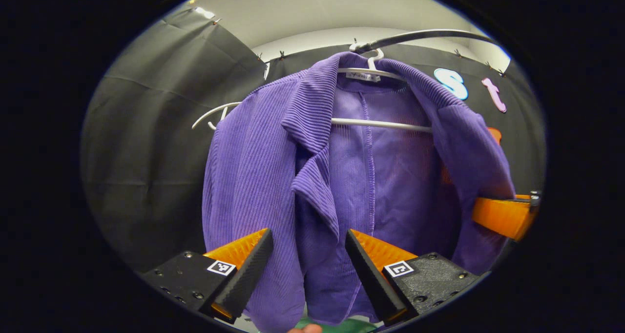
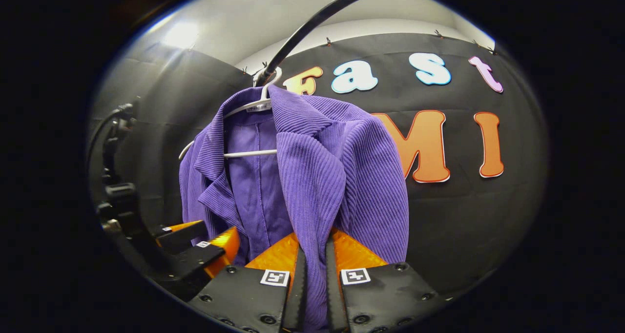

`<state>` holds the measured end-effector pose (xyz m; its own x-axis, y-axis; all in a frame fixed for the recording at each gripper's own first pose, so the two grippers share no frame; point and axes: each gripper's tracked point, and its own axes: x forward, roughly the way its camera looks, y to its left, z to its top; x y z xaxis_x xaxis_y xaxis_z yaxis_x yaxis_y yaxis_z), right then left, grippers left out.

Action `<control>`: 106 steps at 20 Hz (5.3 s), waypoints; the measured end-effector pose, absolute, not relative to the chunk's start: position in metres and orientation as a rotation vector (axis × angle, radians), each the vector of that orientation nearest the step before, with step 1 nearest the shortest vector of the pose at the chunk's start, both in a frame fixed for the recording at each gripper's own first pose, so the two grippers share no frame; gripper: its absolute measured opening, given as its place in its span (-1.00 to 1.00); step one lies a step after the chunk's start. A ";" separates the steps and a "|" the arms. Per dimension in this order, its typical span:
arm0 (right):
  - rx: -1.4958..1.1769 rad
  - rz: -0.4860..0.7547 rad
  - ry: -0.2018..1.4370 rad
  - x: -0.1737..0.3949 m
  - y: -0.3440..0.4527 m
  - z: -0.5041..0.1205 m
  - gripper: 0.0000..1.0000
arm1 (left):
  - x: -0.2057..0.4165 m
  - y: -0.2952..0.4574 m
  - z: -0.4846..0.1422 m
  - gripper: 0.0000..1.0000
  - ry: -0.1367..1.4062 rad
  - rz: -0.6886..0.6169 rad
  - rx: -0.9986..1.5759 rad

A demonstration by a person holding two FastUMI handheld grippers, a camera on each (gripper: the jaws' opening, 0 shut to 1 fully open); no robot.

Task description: Grasp the clothes on the hanger with both hands and then place them into the laundry hamper below.

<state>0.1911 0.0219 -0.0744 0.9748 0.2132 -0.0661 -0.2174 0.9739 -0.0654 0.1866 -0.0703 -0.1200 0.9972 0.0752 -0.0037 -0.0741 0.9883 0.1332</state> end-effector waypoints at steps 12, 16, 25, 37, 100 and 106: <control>-0.061 0.183 0.018 0.191 0.007 -0.062 -0.40 | 0.216 -0.017 -0.114 -0.89 -0.029 0.183 0.257; -0.098 0.106 -0.049 0.190 -0.009 -0.048 -0.92 | 0.186 0.015 -0.074 -0.99 -0.074 0.228 0.324; -0.209 -0.094 -0.188 0.182 -0.045 0.001 -0.83 | 0.154 0.066 0.027 -1.00 -0.238 0.348 0.344; -0.173 -0.277 -0.295 0.196 -0.082 0.049 -0.75 | 0.205 0.109 0.098 -0.94 -0.307 0.389 0.289; -0.196 0.030 0.044 0.129 0.002 -0.062 -0.84 | 0.118 0.044 -0.098 -0.98 0.192 0.011 0.206; -0.219 -0.051 0.279 0.116 0.043 -0.151 -0.84 | 0.090 0.027 -0.179 -0.97 0.405 -0.242 0.136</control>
<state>0.1160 0.0429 -0.1509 0.9601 -0.0804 -0.2679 0.0199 0.9750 -0.2214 0.0900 0.0275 -0.1792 0.8909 -0.2050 -0.4054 0.2591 0.9623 0.0829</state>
